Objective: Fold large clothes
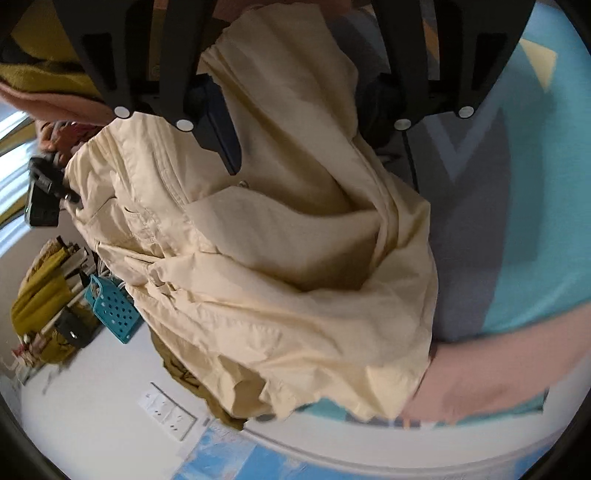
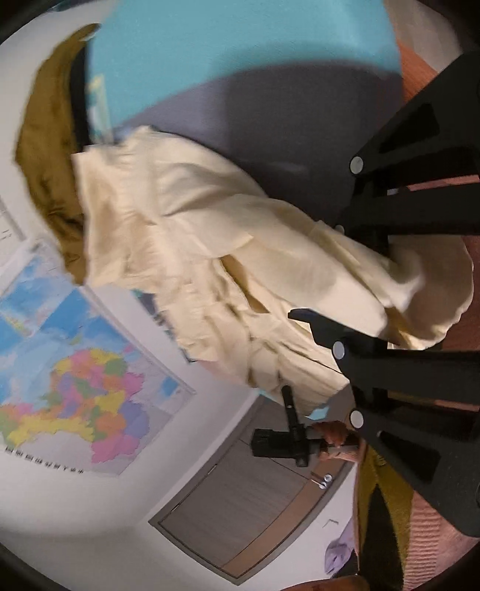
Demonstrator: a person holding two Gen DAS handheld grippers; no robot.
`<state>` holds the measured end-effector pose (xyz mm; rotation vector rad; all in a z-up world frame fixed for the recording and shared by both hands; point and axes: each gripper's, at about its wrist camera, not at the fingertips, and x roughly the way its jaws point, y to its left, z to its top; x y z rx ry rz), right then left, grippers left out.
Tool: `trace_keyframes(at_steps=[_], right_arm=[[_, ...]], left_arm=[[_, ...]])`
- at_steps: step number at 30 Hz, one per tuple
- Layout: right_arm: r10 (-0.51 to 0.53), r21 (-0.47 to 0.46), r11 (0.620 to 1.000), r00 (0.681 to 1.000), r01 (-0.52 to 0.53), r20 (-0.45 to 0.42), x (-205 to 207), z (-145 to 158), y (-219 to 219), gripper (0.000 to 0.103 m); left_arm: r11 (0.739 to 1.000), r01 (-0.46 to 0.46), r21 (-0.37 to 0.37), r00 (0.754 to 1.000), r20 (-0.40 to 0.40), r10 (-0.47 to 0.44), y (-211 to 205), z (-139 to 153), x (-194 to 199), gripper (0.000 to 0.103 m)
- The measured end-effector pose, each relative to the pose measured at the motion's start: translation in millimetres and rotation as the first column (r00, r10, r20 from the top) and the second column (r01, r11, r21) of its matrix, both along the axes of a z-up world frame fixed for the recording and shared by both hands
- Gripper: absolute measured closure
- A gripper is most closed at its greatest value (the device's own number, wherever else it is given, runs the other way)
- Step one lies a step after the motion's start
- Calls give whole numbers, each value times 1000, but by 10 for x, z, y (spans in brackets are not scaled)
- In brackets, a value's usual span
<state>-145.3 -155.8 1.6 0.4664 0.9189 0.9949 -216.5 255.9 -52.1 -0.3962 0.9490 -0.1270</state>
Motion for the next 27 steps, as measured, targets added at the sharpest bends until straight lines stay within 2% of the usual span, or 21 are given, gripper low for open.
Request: trace_keyframes(at_steps=[1, 4, 6, 8, 9, 10, 11, 12, 17, 21, 27], right_arm=[[12, -3, 1000, 1000, -12, -8, -4, -29, 31, 85], [24, -16, 1000, 997, -25, -72, 5, -222, 64, 71], [31, -13, 999, 993, -32, -111, -23, -307, 56, 55], [42, -12, 999, 992, -44, -122, -69, -332, 79, 52], [46, -14, 999, 992, -48, -119, -93, -327, 76, 53], [47, -4, 999, 993, -47, -108, -112, -296, 65, 59], [45, 21, 999, 994, -44, -99, -123, -258, 46, 74], [43, 64, 997, 995, -37, -91, -125, -188, 10, 82], [7, 132, 991, 1000, -7, 1, -67, 231, -16, 87], [-39, 189, 981, 999, 36, 15, 71, 430, -74, 88], [-108, 260, 960, 994, 109, -17, 323, 587, -141, 88]], left_arm=[[1000, 10, -4, 1000, -3, -10, -18, -15, 12, 42], [1000, 27, -14, 999, -36, -28, -45, -128, 52, 40], [999, 36, -17, 999, -19, -37, -69, -108, 24, 40], [1000, 20, -11, 1000, -10, -20, -69, -88, 4, 59], [1000, 5, -18, 1000, -7, -5, -42, -76, -3, 64], [999, -10, -34, 1000, -3, 10, -14, -56, -8, 72], [998, -31, -59, 999, 9, 31, 28, -3, -35, 76], [997, -38, -67, 999, 21, 40, 38, 28, -42, 76], [993, -51, -104, 996, 70, 59, 99, 298, -57, 81], [992, -70, -106, 992, 96, 80, 177, 538, -8, 83], [991, -75, -114, 988, 124, 89, 309, 814, 118, 87]])
